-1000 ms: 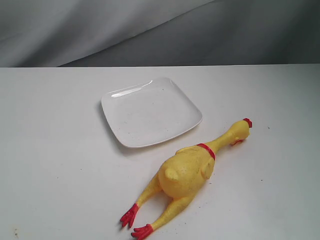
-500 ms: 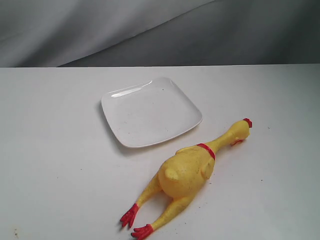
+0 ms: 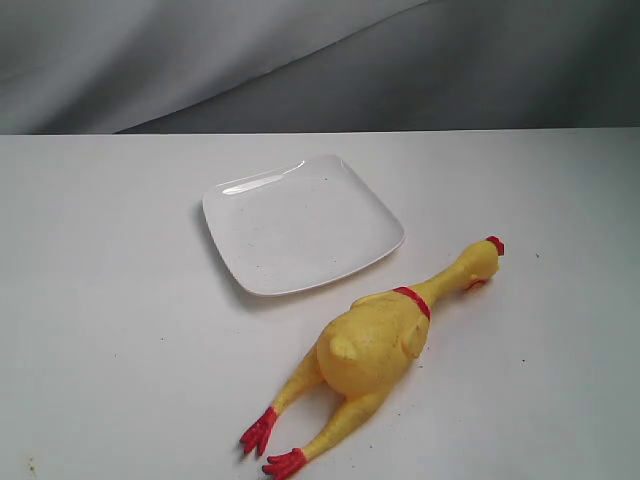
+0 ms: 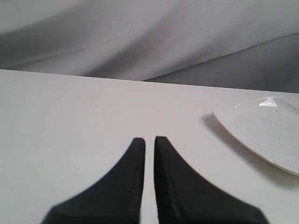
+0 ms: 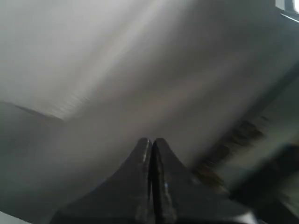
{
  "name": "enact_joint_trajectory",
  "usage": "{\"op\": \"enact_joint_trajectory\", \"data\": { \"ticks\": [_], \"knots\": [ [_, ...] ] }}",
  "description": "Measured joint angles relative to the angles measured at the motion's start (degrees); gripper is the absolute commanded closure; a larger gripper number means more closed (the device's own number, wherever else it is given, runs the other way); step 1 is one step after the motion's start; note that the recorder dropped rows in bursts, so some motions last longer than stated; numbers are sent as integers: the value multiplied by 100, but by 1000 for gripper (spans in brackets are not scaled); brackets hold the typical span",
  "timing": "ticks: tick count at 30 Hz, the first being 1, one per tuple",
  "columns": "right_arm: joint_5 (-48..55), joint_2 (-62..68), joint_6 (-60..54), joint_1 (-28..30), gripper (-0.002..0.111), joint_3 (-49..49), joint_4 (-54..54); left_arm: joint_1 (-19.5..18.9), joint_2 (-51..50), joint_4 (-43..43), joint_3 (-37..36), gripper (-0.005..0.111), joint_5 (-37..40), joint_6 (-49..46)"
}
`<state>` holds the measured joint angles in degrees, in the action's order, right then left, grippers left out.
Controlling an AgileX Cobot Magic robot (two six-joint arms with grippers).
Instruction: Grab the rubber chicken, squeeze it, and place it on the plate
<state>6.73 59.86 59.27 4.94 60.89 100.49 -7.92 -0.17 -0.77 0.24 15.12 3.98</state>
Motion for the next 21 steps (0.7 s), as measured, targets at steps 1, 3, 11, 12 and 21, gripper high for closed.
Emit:
{"op": "enact_joint_trajectory", "data": {
  "ticks": [1,3,11,12,21],
  "knots": [
    [630,69,-298,0,108,3,0,0,0,0,0,98,0,0],
    [1856,267,-1093,44,108,86,-312,0,0,0,0,98,0,0],
    [2967,1429,-8499,243,108,1136,-8155,0,0,0,0,98,0,0],
    [3416,1630,-9698,243,108,1192,-9176,0,0,0,0,98,0,0],
    [4130,3010,-13325,-618,87,924,-11799,0,0,0,0,98,0,0]
  ]
}}
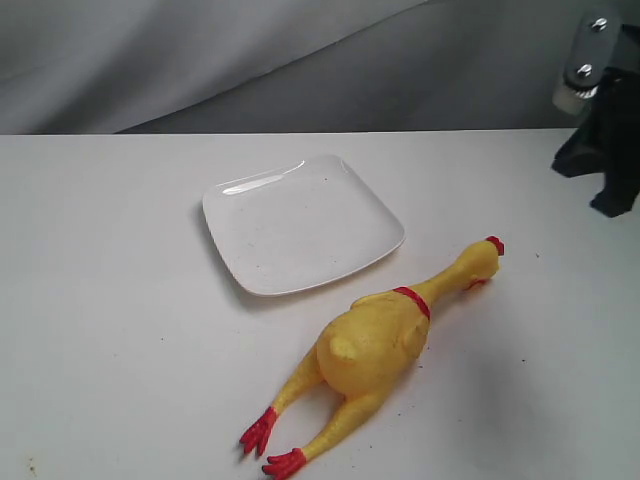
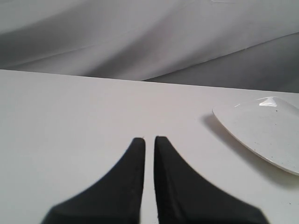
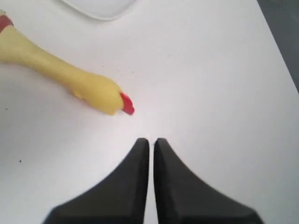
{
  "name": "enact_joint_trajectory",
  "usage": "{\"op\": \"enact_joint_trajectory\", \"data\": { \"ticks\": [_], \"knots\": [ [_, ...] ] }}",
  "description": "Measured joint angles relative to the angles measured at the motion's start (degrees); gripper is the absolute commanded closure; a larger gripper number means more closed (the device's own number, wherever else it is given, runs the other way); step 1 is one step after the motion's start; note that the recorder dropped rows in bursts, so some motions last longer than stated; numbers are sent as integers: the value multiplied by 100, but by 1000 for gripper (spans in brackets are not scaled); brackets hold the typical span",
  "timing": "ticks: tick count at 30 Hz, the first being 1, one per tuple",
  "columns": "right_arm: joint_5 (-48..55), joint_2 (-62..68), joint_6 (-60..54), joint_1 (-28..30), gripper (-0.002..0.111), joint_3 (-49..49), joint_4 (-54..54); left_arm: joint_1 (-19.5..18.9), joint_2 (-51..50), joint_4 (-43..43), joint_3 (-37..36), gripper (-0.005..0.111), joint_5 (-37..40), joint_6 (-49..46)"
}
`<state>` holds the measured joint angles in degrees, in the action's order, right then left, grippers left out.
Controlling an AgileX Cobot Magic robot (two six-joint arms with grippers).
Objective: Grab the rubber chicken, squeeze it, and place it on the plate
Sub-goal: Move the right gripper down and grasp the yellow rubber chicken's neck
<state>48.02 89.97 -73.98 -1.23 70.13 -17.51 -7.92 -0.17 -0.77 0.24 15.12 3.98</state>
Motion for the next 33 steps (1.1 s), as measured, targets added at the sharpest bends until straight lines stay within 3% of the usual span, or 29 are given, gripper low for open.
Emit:
{"op": "enact_joint_trajectory", "data": {
  "ticks": [3,5,12,20,22,24,30,33],
  "knots": [
    [-211,322,-170,-363,61,1,1,0,0,0,0,98,0,0],
    [-253,505,-366,-618,50,1,1,0,0,0,0,98,0,0],
    [-290,1153,-718,-1461,49,1,687,0,0,0,0,98,0,0],
    [-376,1790,-740,-2052,50,1,1194,0,0,0,0,98,0,0],
    [-429,1905,-743,-2128,52,1,1222,0,0,0,0,98,0,0],
    [-533,2053,-743,-2141,61,1,1254,0,0,0,0,98,0,0],
    [-683,2292,-756,-2141,106,1,1453,0,0,0,0,98,0,0],
    [-656,2213,-608,-2156,108,1,1486,0,0,0,0,98,0,0]
  ]
}}
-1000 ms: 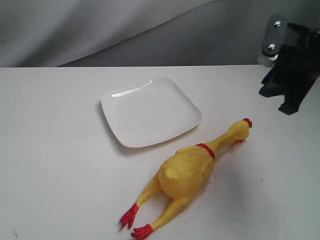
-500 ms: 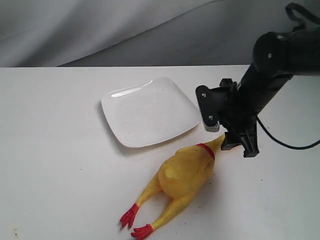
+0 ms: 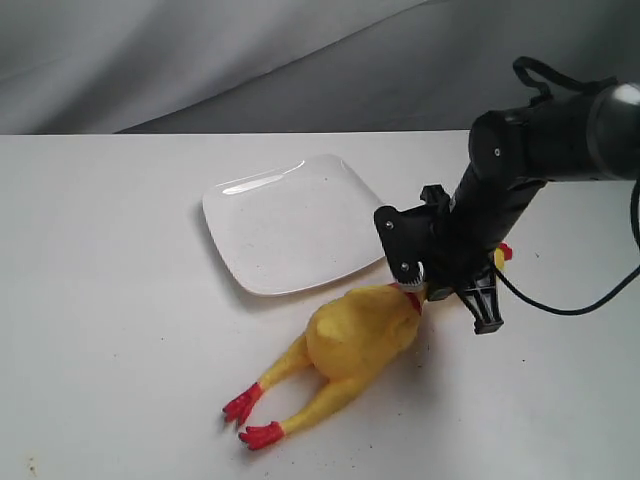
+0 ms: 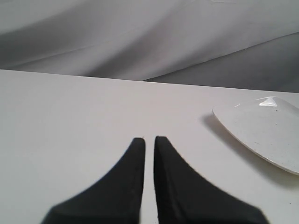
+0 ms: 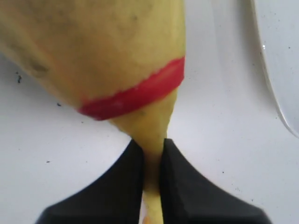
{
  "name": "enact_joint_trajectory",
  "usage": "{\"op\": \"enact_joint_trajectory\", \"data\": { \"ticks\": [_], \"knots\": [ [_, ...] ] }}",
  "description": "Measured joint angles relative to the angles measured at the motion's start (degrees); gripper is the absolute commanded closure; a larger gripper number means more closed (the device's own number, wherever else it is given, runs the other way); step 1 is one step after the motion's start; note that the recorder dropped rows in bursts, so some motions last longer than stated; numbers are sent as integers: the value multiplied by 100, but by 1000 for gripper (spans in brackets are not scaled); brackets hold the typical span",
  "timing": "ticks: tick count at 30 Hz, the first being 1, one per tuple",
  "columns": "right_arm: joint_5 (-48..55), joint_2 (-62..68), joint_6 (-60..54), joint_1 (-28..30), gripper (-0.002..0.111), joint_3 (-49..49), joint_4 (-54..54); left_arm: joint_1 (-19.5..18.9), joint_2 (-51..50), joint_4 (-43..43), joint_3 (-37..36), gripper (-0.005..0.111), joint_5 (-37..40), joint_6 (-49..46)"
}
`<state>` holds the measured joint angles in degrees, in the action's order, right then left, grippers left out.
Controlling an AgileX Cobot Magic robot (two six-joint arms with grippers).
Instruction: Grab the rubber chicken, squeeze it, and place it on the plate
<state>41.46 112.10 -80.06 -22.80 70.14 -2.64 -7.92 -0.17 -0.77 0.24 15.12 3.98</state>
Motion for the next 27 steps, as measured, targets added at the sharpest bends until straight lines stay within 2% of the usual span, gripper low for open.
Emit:
{"op": "enact_joint_trajectory", "data": {
  "ticks": [10,16,23,27],
  "knots": [
    [806,-2194,1629,0,108,-34,-22,0,0,0,0,98,0,0],
    [1501,-3043,2349,-37,108,-34,-483,0,0,0,0,98,0,0],
    [2129,-3592,3124,-753,108,-34,-590,0,0,382,0,98,-87,-89],
    [2176,-3667,3466,-1236,108,-34,-603,0,0,841,0,98,-675,-112]
  ]
}}
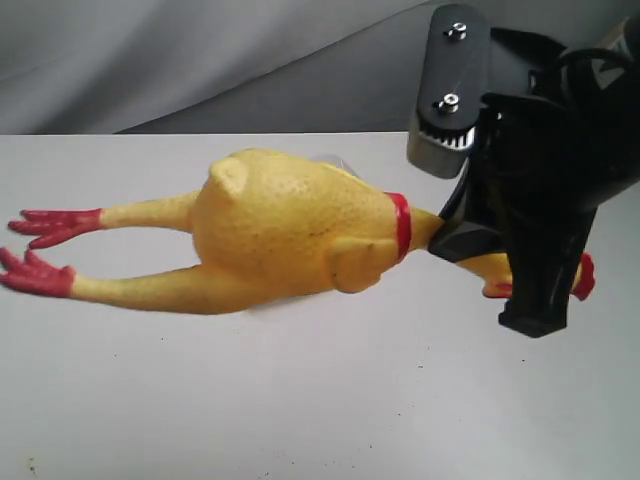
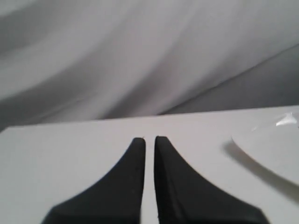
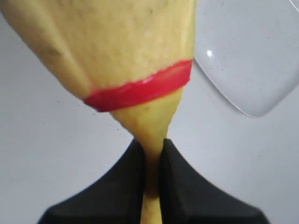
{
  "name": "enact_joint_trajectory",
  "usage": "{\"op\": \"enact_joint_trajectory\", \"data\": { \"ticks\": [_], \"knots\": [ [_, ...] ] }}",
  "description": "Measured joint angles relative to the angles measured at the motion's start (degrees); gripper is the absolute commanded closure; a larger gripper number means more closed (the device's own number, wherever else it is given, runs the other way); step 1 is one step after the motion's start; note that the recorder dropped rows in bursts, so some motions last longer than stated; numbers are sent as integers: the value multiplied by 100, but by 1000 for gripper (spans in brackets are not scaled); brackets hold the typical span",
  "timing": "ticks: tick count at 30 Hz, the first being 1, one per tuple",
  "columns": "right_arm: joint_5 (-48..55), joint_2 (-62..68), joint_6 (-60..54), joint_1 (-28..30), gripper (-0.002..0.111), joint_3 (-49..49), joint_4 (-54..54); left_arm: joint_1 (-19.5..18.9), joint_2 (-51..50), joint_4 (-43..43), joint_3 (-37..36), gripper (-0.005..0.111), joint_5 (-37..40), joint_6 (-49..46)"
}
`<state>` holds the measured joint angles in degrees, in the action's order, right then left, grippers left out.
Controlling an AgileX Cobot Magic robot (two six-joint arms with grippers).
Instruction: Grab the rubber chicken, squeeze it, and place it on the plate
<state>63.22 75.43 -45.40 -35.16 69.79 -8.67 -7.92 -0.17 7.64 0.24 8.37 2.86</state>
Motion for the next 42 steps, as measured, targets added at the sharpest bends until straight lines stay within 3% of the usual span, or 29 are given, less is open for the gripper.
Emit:
{"op": "enact_joint_trajectory", "data": {
  "ticks": [9,11,13,14,15,18,19,21,27,33,42],
  "knots": [
    [74,0,913,-679,108,0,569,0,0,185,0,98,-1662,257],
    [74,0,1008,-679,108,0,557,0,0,185,0,98,-2215,1142],
    [74,0,1224,-679,108,0,557,0,0,284,0,98,-2825,2617],
    [74,0,1297,-679,108,0,557,0,0,419,0,96,-3024,2844],
    [74,37,1344,-679,108,0,557,0,0,818,0,94,-3462,3094],
    [74,190,1396,-679,108,0,590,0,8,2419,0,63,-4786,3427],
    [74,262,1405,-679,108,0,590,0,8,3417,0,55,-5344,3570],
    [51,400,1492,-679,108,0,590,0,-201,4889,223,42,-5711,4348],
    [-2,602,1712,-679,108,0,590,29,-905,7459,1462,40,-5830,5496],
    [-118,636,2043,-664,108,0,590,612,-1855,8957,2489,40,-5420,5907],
    [-279,636,2306,-225,108,0,81,1704,-3458,9263,2621,40,-4800,3654]
  ]
}}
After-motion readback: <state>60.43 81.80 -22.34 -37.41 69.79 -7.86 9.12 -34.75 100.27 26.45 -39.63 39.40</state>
